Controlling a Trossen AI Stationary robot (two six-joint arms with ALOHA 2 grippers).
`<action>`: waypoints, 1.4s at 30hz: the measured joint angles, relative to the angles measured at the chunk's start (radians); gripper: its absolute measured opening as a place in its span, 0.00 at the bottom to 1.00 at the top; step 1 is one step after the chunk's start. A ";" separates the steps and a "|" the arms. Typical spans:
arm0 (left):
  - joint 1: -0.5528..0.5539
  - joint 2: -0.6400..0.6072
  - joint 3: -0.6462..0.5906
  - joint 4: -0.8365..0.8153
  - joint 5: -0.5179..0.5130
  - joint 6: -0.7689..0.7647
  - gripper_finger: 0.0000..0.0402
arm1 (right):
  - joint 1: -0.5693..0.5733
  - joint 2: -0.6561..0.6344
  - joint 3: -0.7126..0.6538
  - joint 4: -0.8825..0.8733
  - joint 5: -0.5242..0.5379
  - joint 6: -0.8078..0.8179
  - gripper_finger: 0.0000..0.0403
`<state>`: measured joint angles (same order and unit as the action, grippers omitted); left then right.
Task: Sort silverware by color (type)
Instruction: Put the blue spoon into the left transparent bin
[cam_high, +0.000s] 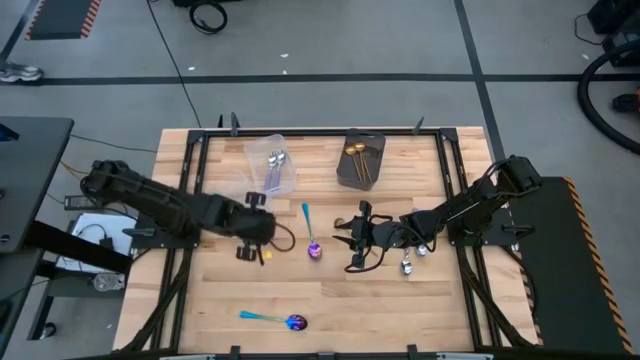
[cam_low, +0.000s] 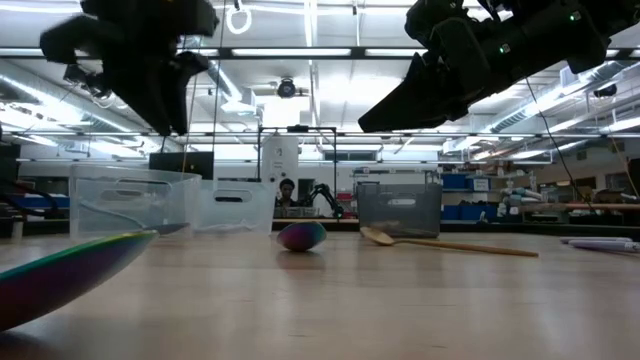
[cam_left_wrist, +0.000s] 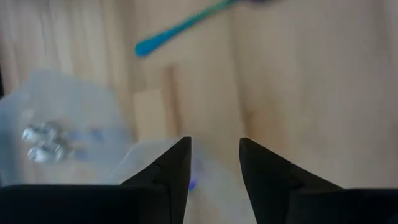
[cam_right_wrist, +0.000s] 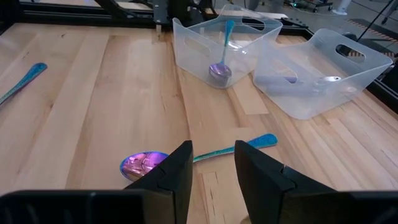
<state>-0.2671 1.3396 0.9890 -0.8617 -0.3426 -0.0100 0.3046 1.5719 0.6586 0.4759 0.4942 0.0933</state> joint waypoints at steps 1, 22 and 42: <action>-0.020 0.000 0.000 0.025 0.000 -0.012 0.36 | 0.000 0.000 0.000 0.000 0.000 0.000 0.32; -0.231 0.292 -0.001 0.355 0.160 -0.242 0.36 | 0.000 0.000 0.000 0.017 0.003 0.000 0.32; -0.317 0.393 0.201 0.316 0.295 -0.380 0.35 | -0.007 0.000 0.000 0.007 0.010 -0.014 0.32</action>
<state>-0.5841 1.7321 1.1903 -0.5457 -0.0471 -0.3897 0.2976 1.5719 0.6582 0.4831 0.5045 0.0789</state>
